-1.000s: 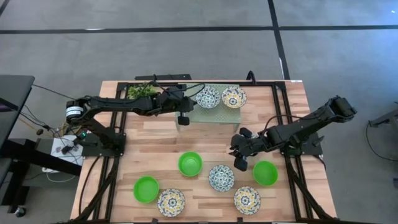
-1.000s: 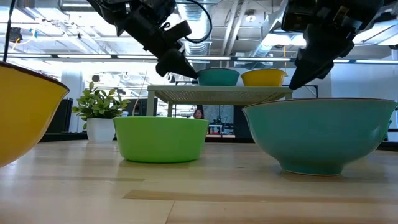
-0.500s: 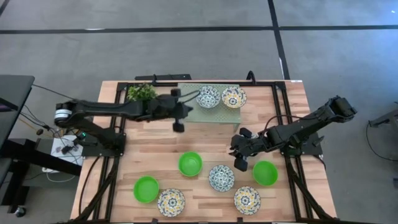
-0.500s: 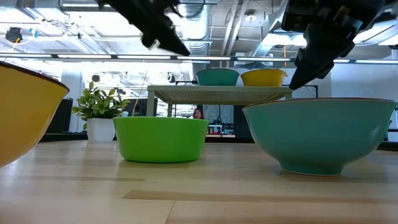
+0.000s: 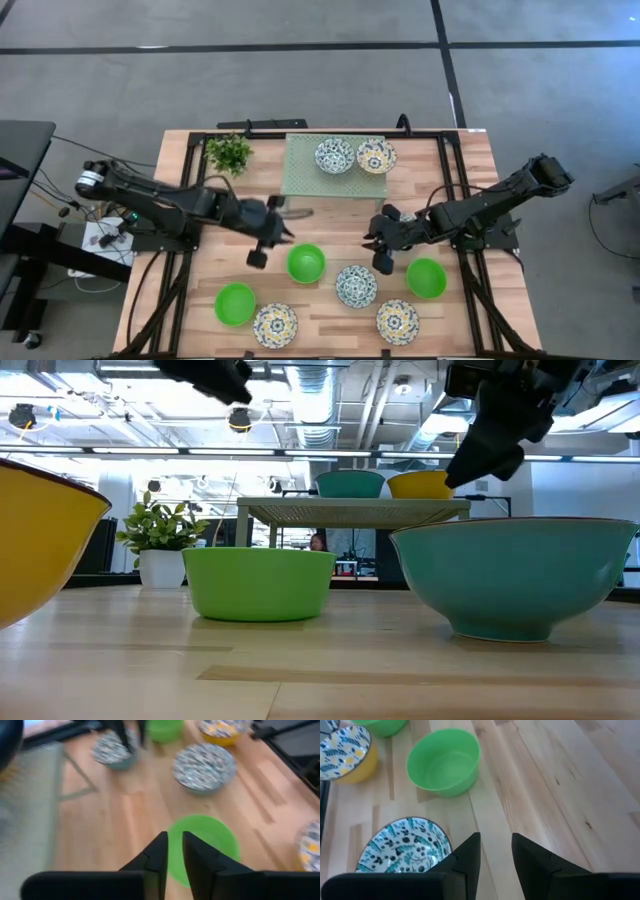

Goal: Pick & Place Mini bowls
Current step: Put the middle green bowl on the shelf

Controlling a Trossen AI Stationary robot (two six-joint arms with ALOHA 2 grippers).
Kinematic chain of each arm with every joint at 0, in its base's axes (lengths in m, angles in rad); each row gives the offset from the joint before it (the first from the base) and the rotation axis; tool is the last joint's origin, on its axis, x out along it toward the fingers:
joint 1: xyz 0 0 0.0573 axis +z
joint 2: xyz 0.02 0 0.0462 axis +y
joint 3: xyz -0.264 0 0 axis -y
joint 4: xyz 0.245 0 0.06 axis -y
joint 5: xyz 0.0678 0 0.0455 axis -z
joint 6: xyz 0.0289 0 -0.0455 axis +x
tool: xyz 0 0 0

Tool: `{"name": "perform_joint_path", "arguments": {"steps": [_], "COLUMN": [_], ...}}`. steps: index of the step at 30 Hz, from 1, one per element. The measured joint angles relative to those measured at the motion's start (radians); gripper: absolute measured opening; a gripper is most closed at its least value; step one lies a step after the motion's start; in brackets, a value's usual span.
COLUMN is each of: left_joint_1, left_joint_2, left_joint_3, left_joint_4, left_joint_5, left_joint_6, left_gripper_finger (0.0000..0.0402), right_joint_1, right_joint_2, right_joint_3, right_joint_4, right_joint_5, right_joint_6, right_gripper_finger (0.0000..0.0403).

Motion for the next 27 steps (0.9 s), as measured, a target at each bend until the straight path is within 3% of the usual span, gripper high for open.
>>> {"name": "perform_joint_path", "arguments": {"steps": [7, 14, 18, 27], "left_joint_1": [-0.116, -0.201, -0.212, -0.206], "left_joint_2": [0.046, 0.115, 0.17, 0.304], "left_joint_3": [-0.094, -0.18, -0.2, -0.199], "left_joint_4": [0.044, 0.247, 0.342, 0.361], "left_joint_5": [0.0, 0.0, 0.0, 0.0], "left_joint_6": [-0.181, -0.201, -0.201, -0.241], "left_gripper_finger": [0.0105, 0.0117, 0.0122, 0.0148], "right_joint_1": [0.0, 0.0, 0.001, 0.001], "right_joint_2": [0.0, 0.0, 0.0, 0.0], "right_joint_3": [0.0, 0.0, 0.0, 0.0], "right_joint_4": [0.021, 0.027, 0.027, 0.025], "right_joint_5": [0.0, 0.002, 0.002, 0.002], "right_joint_6": [0.001, 0.001, 0.001, 0.0], "right_gripper_finger": [0.0107, 0.0107, 0.0107, 0.0107]}}
